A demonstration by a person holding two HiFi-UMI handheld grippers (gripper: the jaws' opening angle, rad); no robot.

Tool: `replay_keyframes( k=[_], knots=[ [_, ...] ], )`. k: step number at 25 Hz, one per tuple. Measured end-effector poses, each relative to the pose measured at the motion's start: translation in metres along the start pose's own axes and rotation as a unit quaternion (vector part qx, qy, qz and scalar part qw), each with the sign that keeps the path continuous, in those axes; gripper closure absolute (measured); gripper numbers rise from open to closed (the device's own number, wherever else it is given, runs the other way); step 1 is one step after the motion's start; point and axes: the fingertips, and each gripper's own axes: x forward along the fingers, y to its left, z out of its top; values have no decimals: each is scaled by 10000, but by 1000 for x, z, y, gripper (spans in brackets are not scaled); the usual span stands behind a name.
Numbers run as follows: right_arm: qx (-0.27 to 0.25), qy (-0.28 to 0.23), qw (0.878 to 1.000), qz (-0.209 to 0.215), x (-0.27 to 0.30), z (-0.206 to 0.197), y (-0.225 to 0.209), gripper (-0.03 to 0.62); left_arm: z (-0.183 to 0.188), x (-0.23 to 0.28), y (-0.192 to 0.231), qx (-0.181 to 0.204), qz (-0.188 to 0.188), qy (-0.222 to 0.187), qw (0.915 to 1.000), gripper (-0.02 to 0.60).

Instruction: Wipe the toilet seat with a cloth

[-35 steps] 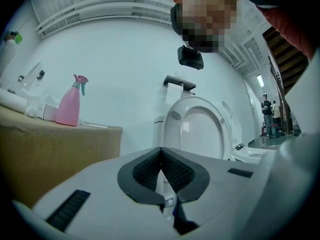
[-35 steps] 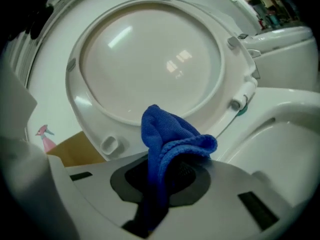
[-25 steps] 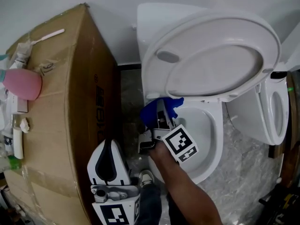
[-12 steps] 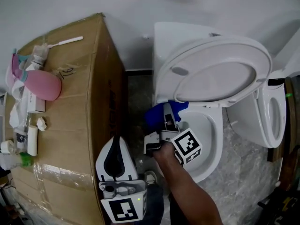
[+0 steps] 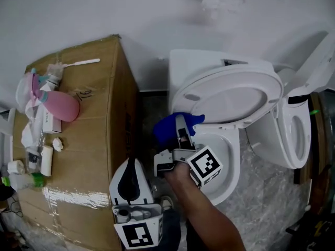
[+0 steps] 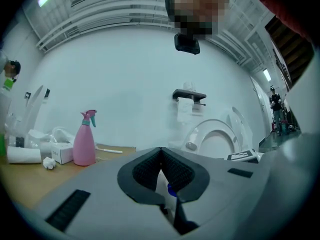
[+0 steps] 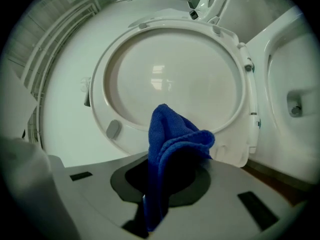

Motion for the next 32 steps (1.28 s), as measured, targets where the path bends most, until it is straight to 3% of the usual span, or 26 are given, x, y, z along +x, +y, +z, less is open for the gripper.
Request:
replay_keyframes(
  k=[9,17,21,24,26,27,28,30,32],
  knots=[
    [-60,12,9988,495,0,15,86,528,67,6,0,166,21,-539,9984,566],
    [-73,177,9988,455,-7,18,111,528,80,6,-11,68,-93,-295,9995,566],
    [-495,198,9954,798,-9,24,139,528,95,9,-11,142,-44,-516,9986,566],
    [-1368,255,9851,1014,-5,33,165,528,100,12,-13,169,-37,-572,9982,566],
    [-2404,488,9659,827,0,33,170,528,100,14,-18,146,-49,-543,9984,566],
    [-3122,629,9453,704,0,32,169,530,101,15,-20,138,-55,-541,9984,566],
    [-3900,740,9158,605,0,29,169,530,102,16,-23,134,-62,-546,9984,566],
    [-5264,837,8446,510,-2,27,168,530,102,19,-29,133,-98,-554,9983,566],
    [-6177,770,7808,537,-4,28,172,530,101,22,-36,147,-155,-542,9983,566]
  ],
)
